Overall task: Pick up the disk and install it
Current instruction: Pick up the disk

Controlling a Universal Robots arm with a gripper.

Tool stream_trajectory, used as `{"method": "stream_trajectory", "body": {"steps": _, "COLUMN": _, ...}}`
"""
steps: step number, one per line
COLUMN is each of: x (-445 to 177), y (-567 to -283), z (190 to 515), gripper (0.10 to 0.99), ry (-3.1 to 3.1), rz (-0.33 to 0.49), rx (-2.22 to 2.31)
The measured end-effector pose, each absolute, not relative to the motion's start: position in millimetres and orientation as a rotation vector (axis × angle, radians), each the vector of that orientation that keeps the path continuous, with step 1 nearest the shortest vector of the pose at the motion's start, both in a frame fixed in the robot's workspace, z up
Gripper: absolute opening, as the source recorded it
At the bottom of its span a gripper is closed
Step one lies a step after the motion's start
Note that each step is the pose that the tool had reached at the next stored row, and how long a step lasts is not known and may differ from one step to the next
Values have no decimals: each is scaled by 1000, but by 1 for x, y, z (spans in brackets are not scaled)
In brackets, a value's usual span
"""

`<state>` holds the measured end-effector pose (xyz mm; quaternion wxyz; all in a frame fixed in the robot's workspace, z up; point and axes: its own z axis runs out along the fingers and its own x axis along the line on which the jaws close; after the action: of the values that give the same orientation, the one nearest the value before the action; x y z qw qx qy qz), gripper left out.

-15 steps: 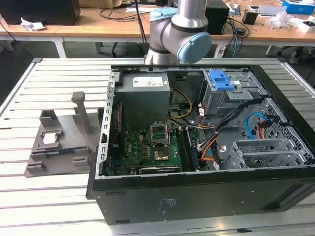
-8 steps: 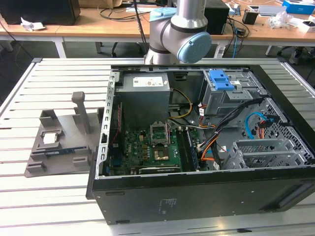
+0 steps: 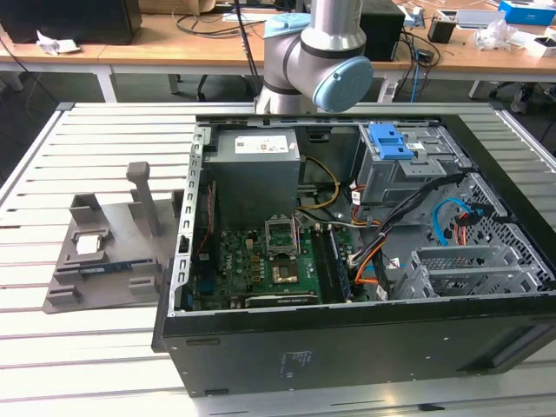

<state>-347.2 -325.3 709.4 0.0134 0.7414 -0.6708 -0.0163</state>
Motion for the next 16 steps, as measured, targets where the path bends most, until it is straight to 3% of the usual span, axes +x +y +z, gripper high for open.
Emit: {"method": "stream_trajectory", "body": {"steps": 16, "x": -345, "y": -328, "z": 709, "gripper": 369, "ry": -2098, "rz": -72, "rx": 2320}}
